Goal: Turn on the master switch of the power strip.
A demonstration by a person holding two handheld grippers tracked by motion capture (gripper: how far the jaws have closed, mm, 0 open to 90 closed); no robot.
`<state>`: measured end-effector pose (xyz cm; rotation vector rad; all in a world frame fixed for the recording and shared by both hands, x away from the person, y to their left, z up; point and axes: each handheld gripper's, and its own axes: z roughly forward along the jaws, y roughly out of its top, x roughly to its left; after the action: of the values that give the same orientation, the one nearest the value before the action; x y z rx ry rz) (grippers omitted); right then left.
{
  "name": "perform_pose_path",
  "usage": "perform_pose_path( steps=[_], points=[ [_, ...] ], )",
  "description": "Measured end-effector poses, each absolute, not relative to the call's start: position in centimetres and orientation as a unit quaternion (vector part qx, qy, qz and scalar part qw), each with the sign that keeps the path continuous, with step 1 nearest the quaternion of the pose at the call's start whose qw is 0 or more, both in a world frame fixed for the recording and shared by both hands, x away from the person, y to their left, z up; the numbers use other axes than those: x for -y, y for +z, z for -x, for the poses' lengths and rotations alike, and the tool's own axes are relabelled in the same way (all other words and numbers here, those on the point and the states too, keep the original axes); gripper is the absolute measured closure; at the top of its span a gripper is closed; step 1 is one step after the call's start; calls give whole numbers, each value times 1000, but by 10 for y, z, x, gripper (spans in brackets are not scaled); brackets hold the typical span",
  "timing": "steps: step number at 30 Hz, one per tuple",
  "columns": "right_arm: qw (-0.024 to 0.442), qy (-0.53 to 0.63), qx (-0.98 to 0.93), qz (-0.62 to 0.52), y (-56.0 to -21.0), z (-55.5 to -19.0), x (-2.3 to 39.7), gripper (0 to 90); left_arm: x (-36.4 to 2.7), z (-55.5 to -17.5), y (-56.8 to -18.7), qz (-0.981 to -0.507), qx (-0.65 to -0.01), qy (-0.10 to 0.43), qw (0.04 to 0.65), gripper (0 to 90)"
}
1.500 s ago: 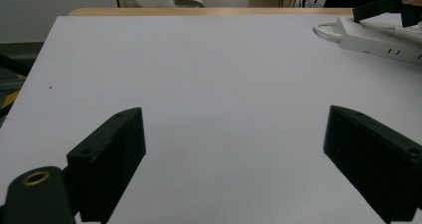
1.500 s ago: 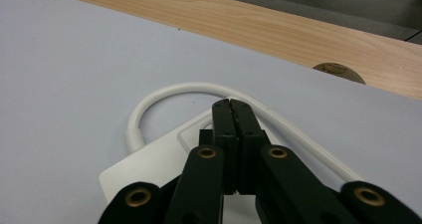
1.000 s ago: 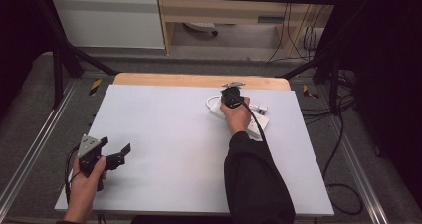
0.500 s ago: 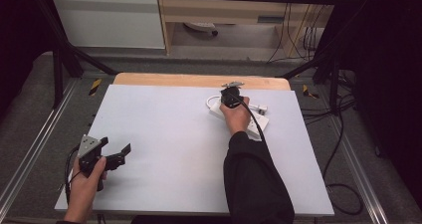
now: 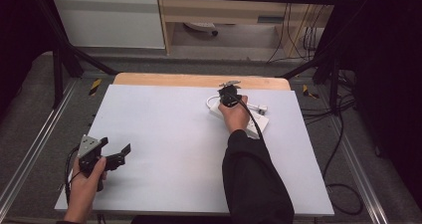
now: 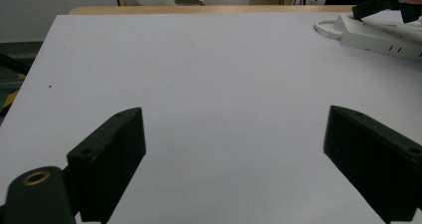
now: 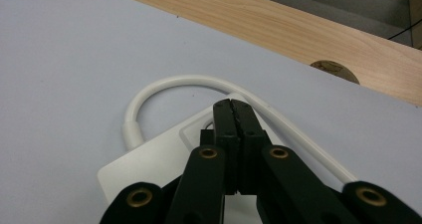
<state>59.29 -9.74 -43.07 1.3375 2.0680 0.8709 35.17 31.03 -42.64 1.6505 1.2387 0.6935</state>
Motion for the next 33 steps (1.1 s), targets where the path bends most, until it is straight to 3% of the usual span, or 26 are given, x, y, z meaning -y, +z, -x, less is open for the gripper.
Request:
perform_pose_path(
  steps=[33],
  points=[
    [269,375,-743,-485,-426,-581,96,900,-314,-352,-427,-668,-509,286,461,96]
  ],
)
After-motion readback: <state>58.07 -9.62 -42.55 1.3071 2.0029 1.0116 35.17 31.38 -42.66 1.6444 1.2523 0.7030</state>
